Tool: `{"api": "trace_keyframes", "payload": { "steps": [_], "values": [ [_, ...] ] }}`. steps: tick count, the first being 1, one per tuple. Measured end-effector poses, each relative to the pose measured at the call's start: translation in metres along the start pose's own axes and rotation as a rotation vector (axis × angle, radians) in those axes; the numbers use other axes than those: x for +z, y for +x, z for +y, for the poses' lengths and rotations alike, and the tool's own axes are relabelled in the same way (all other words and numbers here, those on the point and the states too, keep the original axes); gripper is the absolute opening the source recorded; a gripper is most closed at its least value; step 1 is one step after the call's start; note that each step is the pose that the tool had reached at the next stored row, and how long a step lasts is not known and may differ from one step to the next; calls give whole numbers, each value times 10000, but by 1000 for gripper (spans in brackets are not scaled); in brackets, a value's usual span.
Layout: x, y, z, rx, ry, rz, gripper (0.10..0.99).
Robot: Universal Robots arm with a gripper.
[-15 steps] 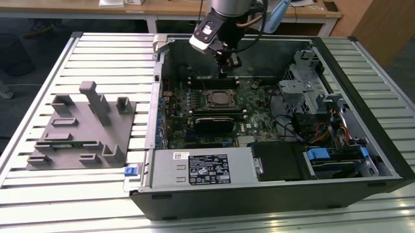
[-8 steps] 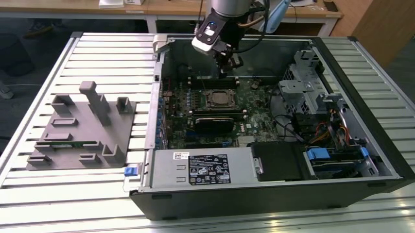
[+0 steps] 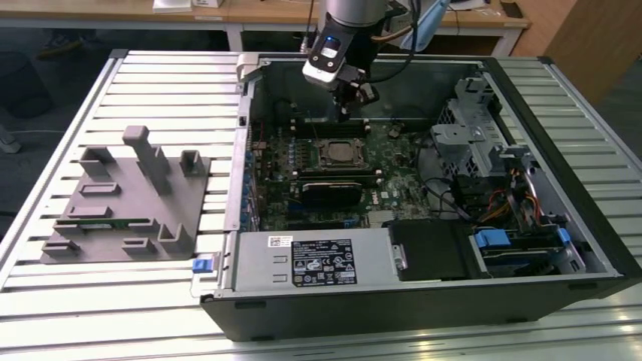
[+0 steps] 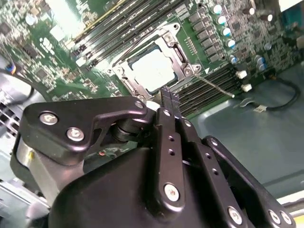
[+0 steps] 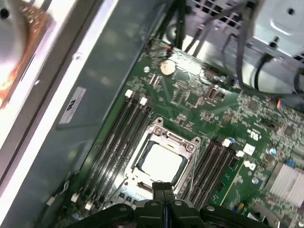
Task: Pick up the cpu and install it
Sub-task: 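Install the first cpu locking lever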
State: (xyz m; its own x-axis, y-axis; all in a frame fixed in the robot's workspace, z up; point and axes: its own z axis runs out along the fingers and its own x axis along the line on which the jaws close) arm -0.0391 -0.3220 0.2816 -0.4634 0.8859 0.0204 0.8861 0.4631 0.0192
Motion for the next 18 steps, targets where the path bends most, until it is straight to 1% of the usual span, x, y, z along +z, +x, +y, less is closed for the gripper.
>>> {"api": "trace_keyframes", "payload": {
  "steps": [18],
  "values": [
    [14,0,0,-3275,67,63,106]
  ]
}}
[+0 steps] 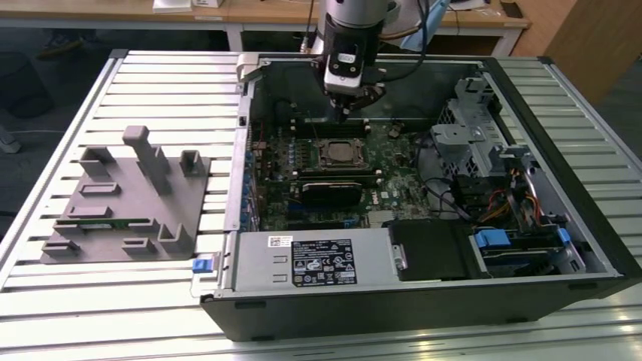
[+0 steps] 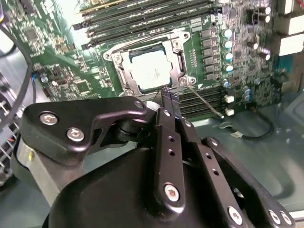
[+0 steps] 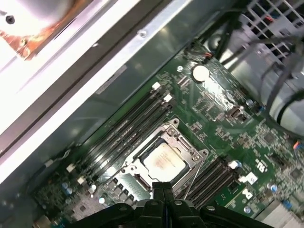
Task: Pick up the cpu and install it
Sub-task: 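Install the first cpu locking lever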
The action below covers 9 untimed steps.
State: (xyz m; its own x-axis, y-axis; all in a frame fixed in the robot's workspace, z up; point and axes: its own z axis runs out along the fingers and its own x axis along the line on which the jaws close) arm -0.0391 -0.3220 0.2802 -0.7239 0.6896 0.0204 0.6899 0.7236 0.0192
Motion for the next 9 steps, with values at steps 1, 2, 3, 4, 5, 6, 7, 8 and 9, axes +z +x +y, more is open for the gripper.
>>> {"api": "trace_keyframes", "payload": {
  "steps": [1,2,3,4,5,6,7,8,9],
  "values": [
    [0,0,0,-195,4,4,106],
    [1,0,0,-376,7,7,106],
    [1,0,0,-554,11,11,106],
    [1,0,0,-735,15,14,106],
    [1,0,0,-914,18,17,106],
    [1,0,0,-1094,22,21,106],
    [1,0,0,-1274,26,24,106],
    [1,0,0,-1469,29,28,106],
    [1,0,0,-1651,33,32,106]
  ]
}}
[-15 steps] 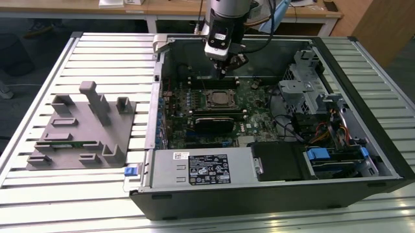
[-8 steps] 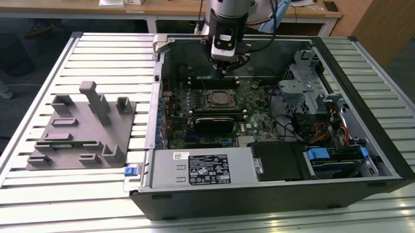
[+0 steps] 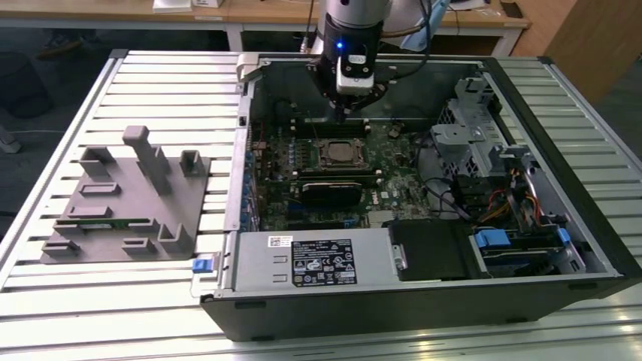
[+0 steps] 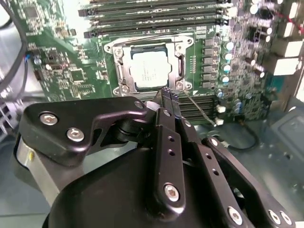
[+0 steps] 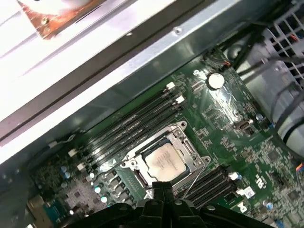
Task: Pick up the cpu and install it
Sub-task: 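Install the first cpu locking lever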
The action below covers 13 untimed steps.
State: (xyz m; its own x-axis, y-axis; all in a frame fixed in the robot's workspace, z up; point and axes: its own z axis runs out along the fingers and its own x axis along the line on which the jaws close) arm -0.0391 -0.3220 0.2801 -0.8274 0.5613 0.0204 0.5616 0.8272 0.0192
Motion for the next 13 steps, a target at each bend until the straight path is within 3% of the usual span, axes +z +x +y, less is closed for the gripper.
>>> {"api": "trace_keyframes", "payload": {
  "steps": [13],
  "values": [
    [2,0,0,-2349,49,45,106]
  ]
}}
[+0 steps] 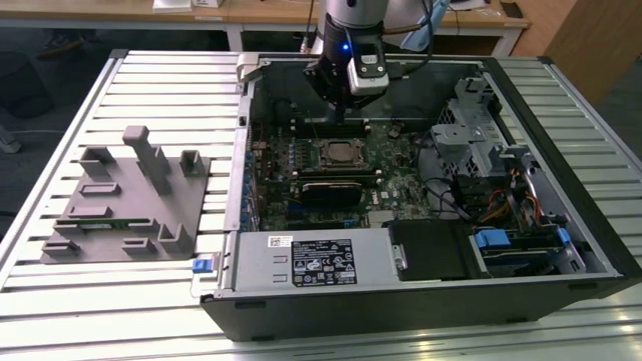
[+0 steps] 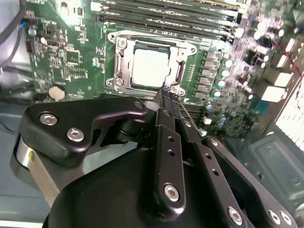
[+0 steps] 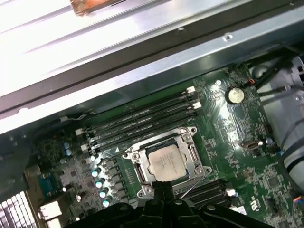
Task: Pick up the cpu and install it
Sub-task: 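Install the first cpu locking lever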
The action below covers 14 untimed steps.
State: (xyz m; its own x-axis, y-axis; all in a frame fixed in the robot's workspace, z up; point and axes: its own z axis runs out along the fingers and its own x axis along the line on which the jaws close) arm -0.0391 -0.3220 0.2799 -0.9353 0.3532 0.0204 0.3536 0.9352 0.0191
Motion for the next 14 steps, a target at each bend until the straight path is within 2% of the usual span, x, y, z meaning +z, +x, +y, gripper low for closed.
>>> {"api": "trace_keyframes", "payload": {
  "steps": [14],
  "values": [
    [8,0,0,-2515,51,48,106]
  ]
}}
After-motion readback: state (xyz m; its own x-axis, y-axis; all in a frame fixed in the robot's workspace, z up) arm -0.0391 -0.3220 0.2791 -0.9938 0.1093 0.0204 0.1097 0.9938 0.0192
